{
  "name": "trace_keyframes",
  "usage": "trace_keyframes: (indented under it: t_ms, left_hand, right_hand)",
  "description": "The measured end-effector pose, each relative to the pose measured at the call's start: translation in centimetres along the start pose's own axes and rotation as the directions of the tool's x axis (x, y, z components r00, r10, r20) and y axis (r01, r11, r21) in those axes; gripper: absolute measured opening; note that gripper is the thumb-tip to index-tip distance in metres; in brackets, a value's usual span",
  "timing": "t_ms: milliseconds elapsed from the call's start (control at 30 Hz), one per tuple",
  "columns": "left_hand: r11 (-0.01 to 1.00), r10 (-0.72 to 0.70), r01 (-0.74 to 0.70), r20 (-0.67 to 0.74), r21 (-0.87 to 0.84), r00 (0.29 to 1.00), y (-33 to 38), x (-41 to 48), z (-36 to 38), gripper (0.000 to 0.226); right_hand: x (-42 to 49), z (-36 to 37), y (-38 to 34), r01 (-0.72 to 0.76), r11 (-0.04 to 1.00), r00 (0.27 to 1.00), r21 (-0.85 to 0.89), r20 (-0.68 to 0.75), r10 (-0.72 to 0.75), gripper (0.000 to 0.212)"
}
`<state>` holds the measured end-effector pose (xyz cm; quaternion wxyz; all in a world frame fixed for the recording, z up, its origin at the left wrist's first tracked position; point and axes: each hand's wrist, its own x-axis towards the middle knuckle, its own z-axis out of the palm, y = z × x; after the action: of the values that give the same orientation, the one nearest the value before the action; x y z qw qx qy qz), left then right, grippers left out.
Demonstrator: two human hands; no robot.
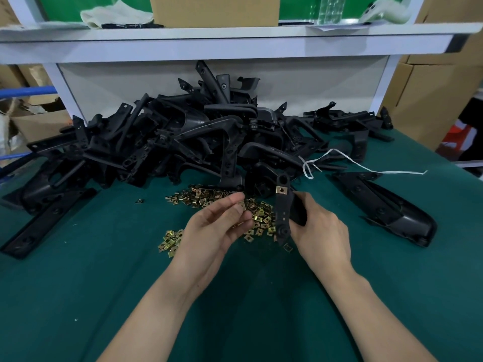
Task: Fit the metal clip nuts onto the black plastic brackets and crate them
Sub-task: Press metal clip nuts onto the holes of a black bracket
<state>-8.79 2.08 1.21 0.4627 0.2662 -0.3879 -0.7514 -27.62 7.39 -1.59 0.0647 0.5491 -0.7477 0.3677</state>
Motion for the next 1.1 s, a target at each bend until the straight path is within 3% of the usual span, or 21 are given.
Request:
trace_keyframes:
  t_ms: [267,433,533,600,667,733,900,1100]
  left_hand:
    - [0.971,-0.142,0.143,0.018,-0.190,0.990,0.2,0.4,-0.5,0.021]
    - [0.973,-0.182,0.176,-0.023,-0.150,0.983,0.0,0.7,-1.0,0.022]
    - [0.990,-0.136,0.133,-0.072,-0.045,0.988,-0.2,0.7,-1.1,0.023]
    - [0.986,-0.008,0.023,-0.089,0.165,0.996,-0.3,0.4,-0.8,0.025]
    - [0.875,0.180,-0.135,-0.054,0.466,0.982,-0.5,0.0,-0.6,0.026]
    - [0.735,0.303,-0.253,0.029,0.629,0.953,-0.6,-0.3,-0.3,0.026]
    - [0.652,0.359,-0.321,0.093,0.687,0.929,-0.5,-0.7,0.0,0.029]
    - [0.692,0.338,-0.316,0.095,0.649,0.936,-0.5,-1.1,0.4,0.019]
  right_hand:
    - [0.1,0.0,0.0,-0.007,1.000,1.000,0.004,0.005,0.007,0.041]
    - [0.0,0.0,0.0,-0.013,1.000,1.000,0.009,0.011,0.013,0.042]
    - [0.0,0.0,0.0,-0.012,1.000,1.000,0.012,0.015,0.012,0.044]
    - [0.0,0.0,0.0,-0.021,1.000,1.000,0.016,0.020,0.020,0.043]
    - [0.0,0.0,0.0,-0.028,0.999,0.999,0.018,0.021,0.027,0.041]
    - [0.0,0.0,0.0,-0.020,1.000,1.000,0.017,0.016,0.020,0.041]
    - [0.0,0.0,0.0,-0.002,1.000,1.000,0.027,0.003,0.002,0.036]
    - [0.0,0.0,0.1,0.013,1.000,1.000,0.019,0.000,-0.013,0.035]
